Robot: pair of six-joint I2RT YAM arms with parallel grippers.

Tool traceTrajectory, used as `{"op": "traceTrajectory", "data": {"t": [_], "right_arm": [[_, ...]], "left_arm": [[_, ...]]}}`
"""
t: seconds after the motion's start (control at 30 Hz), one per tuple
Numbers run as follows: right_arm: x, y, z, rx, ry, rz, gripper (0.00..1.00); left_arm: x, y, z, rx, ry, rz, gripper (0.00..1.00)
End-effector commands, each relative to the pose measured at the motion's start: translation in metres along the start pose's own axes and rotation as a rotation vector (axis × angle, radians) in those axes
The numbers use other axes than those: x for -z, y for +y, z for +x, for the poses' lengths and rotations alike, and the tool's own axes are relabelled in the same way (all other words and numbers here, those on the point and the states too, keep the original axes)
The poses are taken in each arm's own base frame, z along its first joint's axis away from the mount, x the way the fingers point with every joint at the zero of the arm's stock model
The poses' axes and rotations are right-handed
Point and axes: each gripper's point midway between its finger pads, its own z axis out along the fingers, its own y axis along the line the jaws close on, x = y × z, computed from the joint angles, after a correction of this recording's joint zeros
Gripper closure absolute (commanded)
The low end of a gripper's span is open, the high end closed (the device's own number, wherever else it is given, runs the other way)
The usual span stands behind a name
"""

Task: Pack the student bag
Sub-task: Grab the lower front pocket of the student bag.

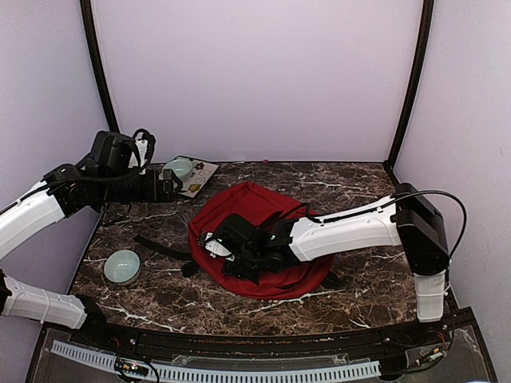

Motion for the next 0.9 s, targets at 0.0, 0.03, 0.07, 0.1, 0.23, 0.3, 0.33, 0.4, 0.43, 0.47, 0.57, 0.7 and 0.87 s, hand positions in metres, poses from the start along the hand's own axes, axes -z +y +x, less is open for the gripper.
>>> {"op": "traceTrajectory", "data": {"t": [0.0,0.03,0.07,0.1,0.23,0.3,0.33,0.4,0.43,0.47,0.57,0.7,0.87], "right_arm": [[-0.004,-0.015,-0.013,-0.004,-0.024,0.105,0.25],[-0.004,-0.016,-0.014,-0.009,-0.028,0.115,0.26],[-0.004,-0.016,-0.015,-0.008,-0.035,0.118,0.27],[-0.004,-0.016,-0.017,-0.004,-0.041,0.119,0.29],[-0.008,-0.017,-0.021,0.027,-0.051,0.158,0.42],[-0.014,-0.016,-0.019,0.042,-0.035,0.174,0.54],[-0.015,-0.016,-0.020,0.046,-0.034,0.178,0.61],[-0.016,-0.016,-0.023,0.049,-0.041,0.180,0.74],[-0.015,-0.016,-0.026,0.048,-0.048,0.184,0.81],[-0.015,-0.017,-0.028,0.048,-0.051,0.189,0.90],[-0.012,-0.017,-0.032,0.051,-0.062,0.193,1.00],[-0.008,-0.021,-0.030,0.022,-0.080,0.206,1.00],[0.011,-0.037,-0.031,-0.112,-0.160,0.156,1.00]], "left_arm": [[0.001,0.008,0.006,0.004,0.019,-0.030,0.03],[0.001,0.008,0.006,0.005,0.019,-0.030,0.03],[0.000,0.008,0.006,0.004,0.022,-0.031,0.03],[0.000,0.008,0.007,0.005,0.025,-0.031,0.03],[0.000,0.010,0.011,0.009,0.039,-0.034,0.03],[0.001,0.010,0.013,0.008,0.044,-0.034,0.03],[0.001,0.010,0.013,0.009,0.046,-0.033,0.03],[0.000,0.009,0.014,0.005,0.053,-0.031,0.03],[-0.001,0.009,0.014,0.007,0.056,-0.029,0.03],[-0.002,0.008,0.015,0.007,0.059,-0.028,0.03],[-0.007,0.006,0.016,0.014,0.069,-0.023,0.03],[-0.014,0.000,0.017,0.005,0.084,0.000,0.06],[-0.013,-0.003,0.020,-0.018,0.081,0.026,0.07]]}}
